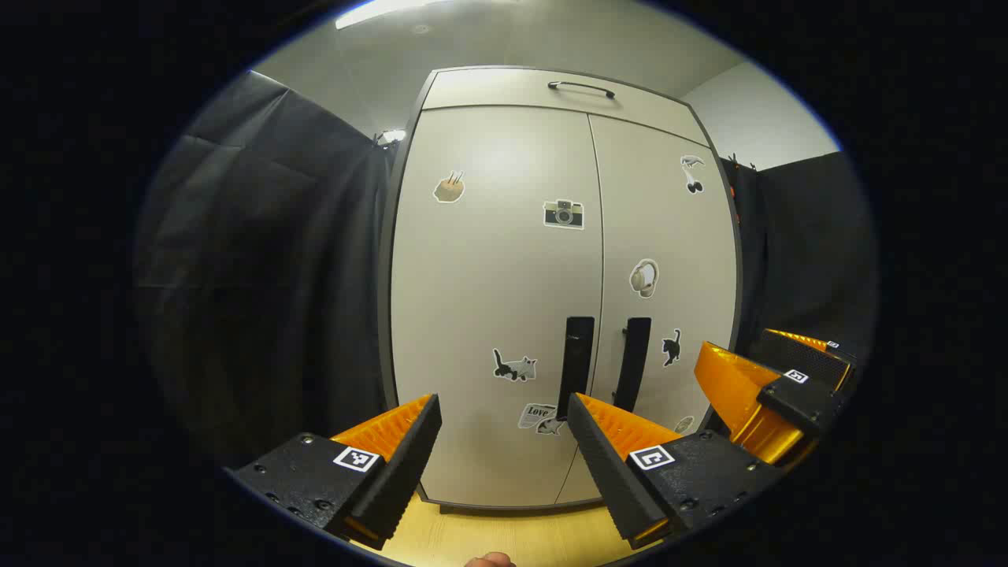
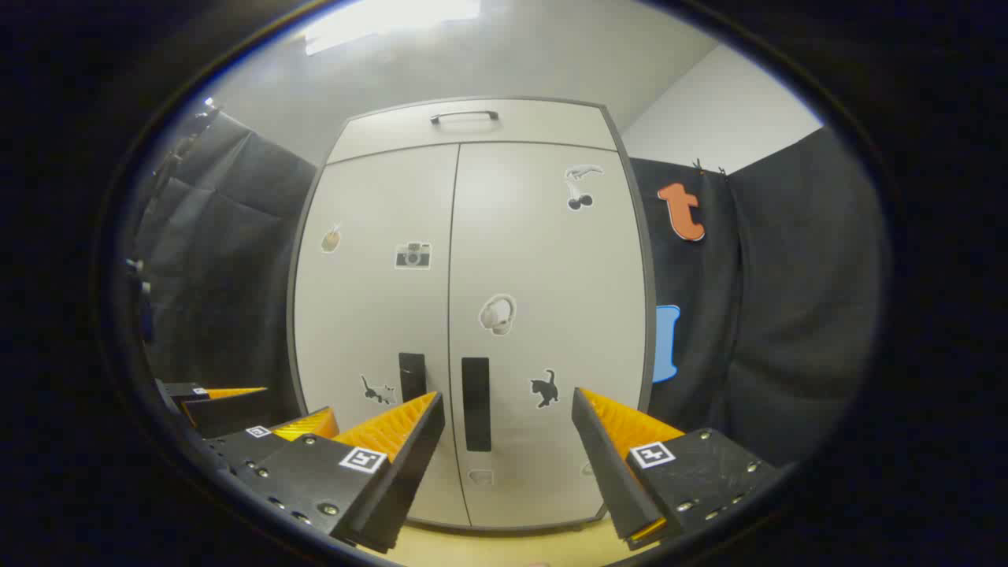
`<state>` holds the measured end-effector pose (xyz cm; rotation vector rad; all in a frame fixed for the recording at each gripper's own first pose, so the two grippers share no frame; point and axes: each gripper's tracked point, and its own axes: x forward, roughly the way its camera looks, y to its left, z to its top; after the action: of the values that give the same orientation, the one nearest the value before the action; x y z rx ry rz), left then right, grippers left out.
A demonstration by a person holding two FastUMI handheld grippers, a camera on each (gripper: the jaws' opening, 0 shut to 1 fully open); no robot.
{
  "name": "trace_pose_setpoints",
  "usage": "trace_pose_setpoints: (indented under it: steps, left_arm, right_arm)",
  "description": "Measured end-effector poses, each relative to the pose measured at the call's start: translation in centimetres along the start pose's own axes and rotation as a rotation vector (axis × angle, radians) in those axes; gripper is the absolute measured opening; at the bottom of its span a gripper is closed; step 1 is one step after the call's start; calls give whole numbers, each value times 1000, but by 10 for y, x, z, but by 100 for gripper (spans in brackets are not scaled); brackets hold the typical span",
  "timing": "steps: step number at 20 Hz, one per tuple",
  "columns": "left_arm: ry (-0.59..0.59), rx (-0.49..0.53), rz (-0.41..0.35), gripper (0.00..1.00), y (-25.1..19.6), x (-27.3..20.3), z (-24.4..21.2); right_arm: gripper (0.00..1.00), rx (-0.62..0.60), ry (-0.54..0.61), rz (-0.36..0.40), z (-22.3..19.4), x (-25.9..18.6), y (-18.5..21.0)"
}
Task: Open the right door of the double-door shoe cabinet with the right hand, and open the left door with the left hand.
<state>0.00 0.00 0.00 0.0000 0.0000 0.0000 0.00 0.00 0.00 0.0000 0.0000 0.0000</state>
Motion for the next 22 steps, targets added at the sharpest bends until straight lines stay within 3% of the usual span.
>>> trace_pose_setpoints:
  steps: [9,11,14,16,19,22]
  left_arm:
    - [-1,-4,16,99,9,12,1]
    - [-5,-4,20,99,11,16,2]
    - [-10,1,27,99,16,21,4]
    - [-13,-1,32,99,19,23,5]
    - [-5,-11,32,99,21,26,2]
    - [3,-26,15,99,20,30,-2]
  right_arm:
    - [96,13,6,5,-3,34,10]
    - [87,14,11,15,-5,41,15]
    - [81,22,27,24,-11,50,20]
    - [84,17,24,17,-13,55,20]
    - [72,16,40,13,-19,64,21]
    - [72,6,59,2,-29,75,23]
